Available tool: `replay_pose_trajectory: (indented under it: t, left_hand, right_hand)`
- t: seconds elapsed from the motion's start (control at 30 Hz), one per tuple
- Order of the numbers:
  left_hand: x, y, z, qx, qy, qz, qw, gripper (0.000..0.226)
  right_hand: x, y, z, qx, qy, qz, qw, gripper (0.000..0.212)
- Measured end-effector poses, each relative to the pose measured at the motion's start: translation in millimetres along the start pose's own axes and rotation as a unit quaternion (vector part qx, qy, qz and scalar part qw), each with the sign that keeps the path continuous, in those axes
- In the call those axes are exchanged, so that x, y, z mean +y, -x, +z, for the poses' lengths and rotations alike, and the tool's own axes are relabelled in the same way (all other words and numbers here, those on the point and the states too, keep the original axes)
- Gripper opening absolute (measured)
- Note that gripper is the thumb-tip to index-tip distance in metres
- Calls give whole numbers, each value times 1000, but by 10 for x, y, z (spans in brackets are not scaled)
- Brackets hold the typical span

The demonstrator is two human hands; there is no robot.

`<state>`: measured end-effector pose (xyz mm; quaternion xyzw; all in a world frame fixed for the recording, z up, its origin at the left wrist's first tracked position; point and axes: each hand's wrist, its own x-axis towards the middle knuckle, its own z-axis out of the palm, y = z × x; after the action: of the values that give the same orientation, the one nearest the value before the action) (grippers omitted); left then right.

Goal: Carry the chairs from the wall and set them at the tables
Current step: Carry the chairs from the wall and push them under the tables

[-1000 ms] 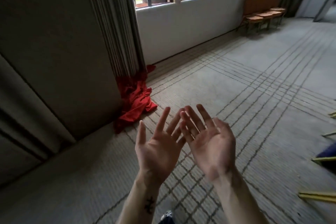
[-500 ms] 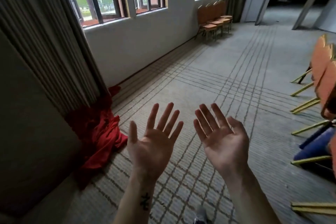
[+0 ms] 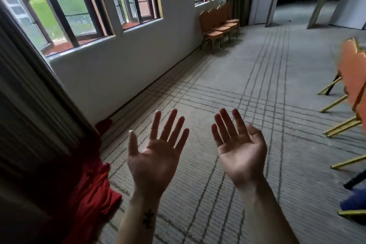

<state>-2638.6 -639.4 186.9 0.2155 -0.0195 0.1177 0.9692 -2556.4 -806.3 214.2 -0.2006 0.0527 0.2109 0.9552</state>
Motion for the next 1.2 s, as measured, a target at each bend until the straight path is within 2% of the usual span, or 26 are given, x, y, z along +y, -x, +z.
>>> replay_pose_trajectory:
  t: [0.17, 0.23, 0.37, 0.43, 0.57, 0.8, 0.87, 1.07, 1.2]
  left_hand:
    - [-74, -1095, -208, -7, 35, -18, 999, 77]
    - [78, -1556, -429, -20, 38, -8, 999, 77]
    - [562, -2764, -921, 11, 68, 18, 997, 74]
    - [641, -3023, -838, -6, 66, 15, 998, 73]
    - [972, -4350, -868, -5, 44, -17, 999, 74]
    - [1422, -5992, -1128, -3, 60, -26, 998, 72]
    - [1333, -6436, -1208, 6, 40, -45, 998, 72]
    - [1224, -8018, -1313, 42, -21, -47, 998, 74]
    - [1491, -8993, -1340, 39, -9, 2, 999, 72]
  right_hand:
    - [222, -1089, 212, -7, 9, 35, 999, 48]
    - [191, -1591, 241, -14, 24, 23, 999, 48]
    - [173, -2845, 369, 17, 21, -16, 1000, 46]
    - [206, -3056, 514, 6, 30, 0, 1000, 45]
    - [388, -4119, 1036, -23, 50, -8, 998, 48]
    - [34, -5717, 1212, 13, 8, -70, 997, 50]
    - [44, -6233, 1195, 26, 17, -60, 998, 48]
    - [20, -7864, 1383, -11, 41, -22, 999, 50]
    - [-357, -8944, 1594, -19, -1, -35, 999, 47]
